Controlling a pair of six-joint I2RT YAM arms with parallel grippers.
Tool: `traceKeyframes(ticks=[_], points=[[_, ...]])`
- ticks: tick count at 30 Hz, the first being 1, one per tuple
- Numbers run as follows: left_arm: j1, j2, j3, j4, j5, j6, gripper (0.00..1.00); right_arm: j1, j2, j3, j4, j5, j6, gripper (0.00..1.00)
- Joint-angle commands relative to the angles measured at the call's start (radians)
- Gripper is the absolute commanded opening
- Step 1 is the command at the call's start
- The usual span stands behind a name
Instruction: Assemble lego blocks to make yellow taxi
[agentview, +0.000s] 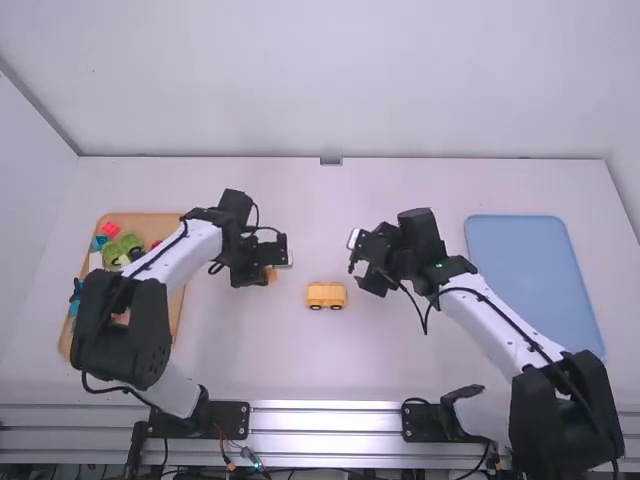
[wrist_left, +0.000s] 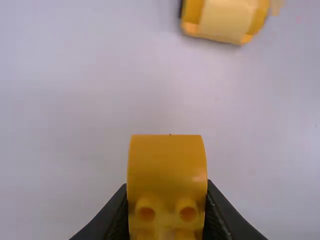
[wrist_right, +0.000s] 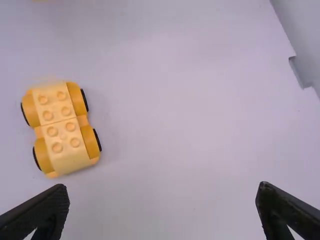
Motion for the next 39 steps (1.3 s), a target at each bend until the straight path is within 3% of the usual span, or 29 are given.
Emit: traceKeyframes(ticks=[1,9,18,23,26,28,31,35,39], points=[[-0.036,0.032,-0.009,0.002,-0.013,0.183,0.02,-0.027,-0.055,0.016,-0.019,-0.087,0.005,0.99],[-0.063,0.126,-0.062,0.091,-0.003,0.17,0.01,-0.088,-0.105,0.015,-0.066,-0.193,0.002,0.99],[-0.067,0.155,-0.086,0.153,0.023,0.061,0.02,-0.096,-0.103,0.015,-0.071,-0.196,0.003,0.99],[-0.067,0.155,-0.124,0.217,0.019,0.039,0.15,-0.097,-0.103,0.015,-0.071,-0.195,0.003,0.98],[-0.067,0.155,-0.129,0.211,0.01,0.039,0.18,-0.096,-0.103,0.015,-0.074,-0.196,0.002,0.99],[-0.067,0.155,-0.129,0.206,-0.002,0.039,0.32,-0.097,-0.103,0.015,-0.074,-0.196,0.002,0.98],[-0.067,0.155,-0.124,0.214,-0.003,0.039,0.99,-0.096,-0.103,0.015,-0.074,-0.196,0.002,0.99],[-0.067,0.151,-0.099,0.205,0.034,0.04,0.99,-0.097,-0.103,0.015,-0.074,-0.196,0.003,0.98],[-0.047,0.14,-0.06,0.098,0.153,0.222,0.99,-0.097,-0.103,0.015,-0.074,-0.195,0.002,0.99]])
